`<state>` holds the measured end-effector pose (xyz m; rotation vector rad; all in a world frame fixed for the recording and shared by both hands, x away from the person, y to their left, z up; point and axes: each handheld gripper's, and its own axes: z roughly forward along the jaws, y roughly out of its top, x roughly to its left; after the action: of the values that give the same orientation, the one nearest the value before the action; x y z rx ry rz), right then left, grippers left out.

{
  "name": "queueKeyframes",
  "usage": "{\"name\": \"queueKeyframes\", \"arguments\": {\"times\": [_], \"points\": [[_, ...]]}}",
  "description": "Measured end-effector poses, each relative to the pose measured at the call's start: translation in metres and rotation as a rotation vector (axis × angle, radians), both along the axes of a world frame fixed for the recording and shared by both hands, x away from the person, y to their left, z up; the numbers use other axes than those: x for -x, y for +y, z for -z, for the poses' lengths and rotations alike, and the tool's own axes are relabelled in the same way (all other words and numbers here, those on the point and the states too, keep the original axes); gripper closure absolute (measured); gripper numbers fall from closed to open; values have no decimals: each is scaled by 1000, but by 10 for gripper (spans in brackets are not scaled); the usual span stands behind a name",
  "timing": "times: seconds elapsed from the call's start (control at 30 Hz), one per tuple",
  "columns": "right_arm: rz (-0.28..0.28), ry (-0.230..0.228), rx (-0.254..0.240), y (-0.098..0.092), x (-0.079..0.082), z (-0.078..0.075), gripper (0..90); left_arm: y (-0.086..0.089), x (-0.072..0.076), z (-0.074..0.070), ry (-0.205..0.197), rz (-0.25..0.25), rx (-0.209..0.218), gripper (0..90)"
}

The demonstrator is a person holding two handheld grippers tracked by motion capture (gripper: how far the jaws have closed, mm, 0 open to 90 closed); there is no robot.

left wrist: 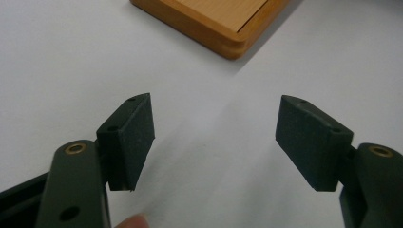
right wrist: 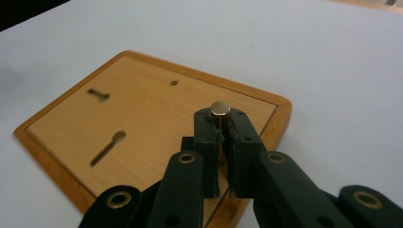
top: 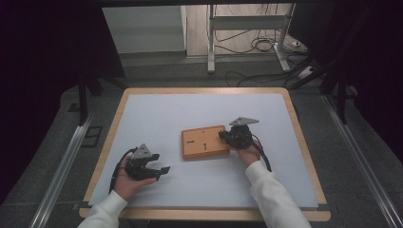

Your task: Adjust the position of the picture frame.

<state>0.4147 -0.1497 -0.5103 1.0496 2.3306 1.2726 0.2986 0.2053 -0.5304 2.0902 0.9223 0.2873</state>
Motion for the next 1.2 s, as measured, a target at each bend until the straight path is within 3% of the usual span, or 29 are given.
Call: {"name": "queueKeyframes", "arguments": {"times": [0.23, 0.5, 0.57, 0.63, 0.67, 0.73, 0.83, 0.93, 1.03, 1.2], "points": [[-51, -2, 20, 2, 30, -2, 841, -1, 0, 0, 0, 1, -4, 288], [-29, 12, 48, -5, 32, 5, 838, 0, 1, 0, -4, -2, -3, 288], [-23, 16, 34, -5, 33, 6, 835, 0, 1, 0, -4, -2, -3, 288], [-19, 0, 43, -5, 34, 6, 803, 0, 0, 0, -4, -3, -2, 288], [-10, -2, 33, -6, 36, 4, 703, 0, 0, 0, -5, -3, -3, 288], [-7, -4, 28, -8, 38, 3, 671, 0, 0, 0, -5, -4, -3, 288], [35, -17, 5, -24, 53, -3, 511, -1, 1, -1, -7, -7, 2, 288], [51, -17, -3, -34, 62, -5, 437, -2, -1, 0, -7, -3, -5, 288], [66, -21, 1, -50, 83, -6, 376, -4, -2, -2, -14, -5, -6, 287], [71, -1, -3, -64, 102, -4, 339, -6, -5, -3, -20, -11, -8, 288]]}}
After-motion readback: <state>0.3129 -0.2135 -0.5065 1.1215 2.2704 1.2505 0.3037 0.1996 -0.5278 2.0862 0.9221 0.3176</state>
